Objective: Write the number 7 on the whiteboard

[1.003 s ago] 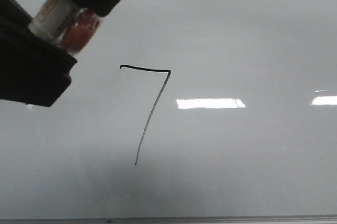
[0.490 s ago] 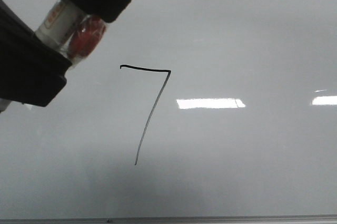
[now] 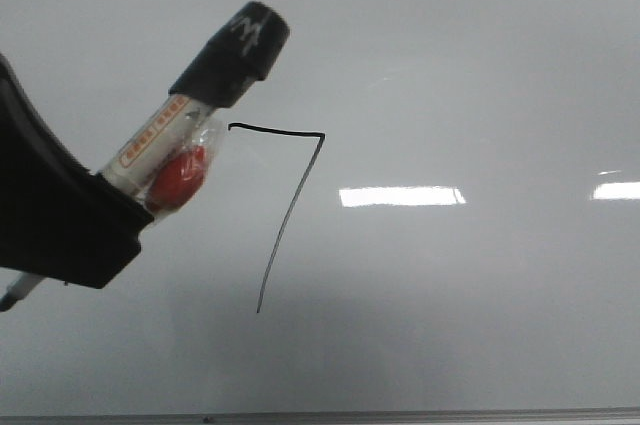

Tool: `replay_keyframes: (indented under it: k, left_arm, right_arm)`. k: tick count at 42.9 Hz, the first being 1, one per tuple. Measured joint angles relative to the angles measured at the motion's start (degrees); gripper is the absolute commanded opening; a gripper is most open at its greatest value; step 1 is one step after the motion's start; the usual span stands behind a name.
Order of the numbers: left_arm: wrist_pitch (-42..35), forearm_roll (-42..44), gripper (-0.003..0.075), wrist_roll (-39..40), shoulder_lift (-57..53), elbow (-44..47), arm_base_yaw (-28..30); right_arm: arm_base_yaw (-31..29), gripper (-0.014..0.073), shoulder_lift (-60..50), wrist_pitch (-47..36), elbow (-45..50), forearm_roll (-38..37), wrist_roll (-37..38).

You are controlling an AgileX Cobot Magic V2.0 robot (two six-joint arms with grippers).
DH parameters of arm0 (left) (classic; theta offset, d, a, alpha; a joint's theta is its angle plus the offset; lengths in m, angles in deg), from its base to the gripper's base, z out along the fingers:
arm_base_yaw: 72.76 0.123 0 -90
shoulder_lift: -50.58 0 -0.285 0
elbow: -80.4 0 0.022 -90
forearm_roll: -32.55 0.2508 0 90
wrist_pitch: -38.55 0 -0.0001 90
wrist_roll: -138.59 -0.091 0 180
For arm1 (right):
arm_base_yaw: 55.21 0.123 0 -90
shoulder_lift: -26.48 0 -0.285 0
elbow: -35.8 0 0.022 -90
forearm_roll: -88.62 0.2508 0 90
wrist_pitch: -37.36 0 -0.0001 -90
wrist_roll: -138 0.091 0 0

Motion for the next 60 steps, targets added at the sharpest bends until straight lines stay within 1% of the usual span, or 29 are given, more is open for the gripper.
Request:
replay_keyframes:
  k: [4, 8, 13, 15, 19, 23, 27, 31, 33, 35, 40, 50, 60]
  left_arm:
    - [0.0, 0.1, -0.0020, 0.5, 0.5, 0.0, 4.4]
    - [0.0, 0.1, -0.0020, 0.5, 0.5, 0.0, 9.9]
    - [0.3, 0.2, -0.0020, 0.6, -0.4, 0.0, 18.8]
    - [0.6, 0.2, -0.0020, 0.6, -0.8, 0.0, 22.3]
    - [1.3, 0.2, -0.0020, 0.7, -2.0, 0.0, 29.1]
    - [1.4, 0.5, -0.0020, 0.9, -3.4, 0.0, 35.8]
    - [1.5, 1.9, -0.0020, 0.9, -4.4, 0.0, 41.0]
    - [1.5, 4.2, -0.0020, 0.9, -4.5, 0.0, 44.8]
    - [1.4, 4.8, -0.0020, 0.9, -4.5, 0.0, 46.6]
    - [0.9, 4.9, -0.0020, 0.9, -4.5, 0.0, 48.1]
    - [-2.9, 5.1, -0.0020, 0.9, -3.1, 0.0, 50.7]
    - [-12.3, 4.4, -0.0020, 0.9, 7.4, 0.0, 56.0]
    - [-19.2, 3.6, -0.0020, 0.9, 17.8, 0.0, 56.9]
  right_arm:
    - [-4.2, 0.0442, -5.1, -2.5, 3.3, 0.0, 0.7]
    - [-10.3, 0.0440, -11.4, -6.0, 8.9, 0.0, 2.2]
    - [-17.6, 0.0400, -20.2, -11.5, 17.9, 0.0, 5.2]
    - [-20.6, 0.0370, -24.1, -13.9, 21.6, 0.0, 6.6]
    - [-25.7, 0.0295, -32.0, -16.9, 28.3, 0.0, 8.5]
    - [-29.5, 0.0187, -40.3, -18.9, 35.2, 0.0, 9.6]
    - [-30.9, 0.0052, -46.7, -20.5, 40.7, 0.0, 10.1]
    - [-31.0, -0.0077, -51.4, -21.4, 44.9, 0.0, 10.2]
    - [-31.0, -0.0063, -53.4, -21.6, 46.9, 0.0, 10.3]
    - [-31.0, -0.0068, -54.8, -22.0, 48.1, 0.1, 10.3]
    - [-31.0, -0.0069, -56.1, -22.7, 49.6, 0.1, 10.3]
    - [-31.0, -0.0069, -56.2, -23.9, 49.7, 0.3, 10.3]
    - [-31.0, -0.0069, -56.2, -23.9, 49.7, 0.3, 10.3]
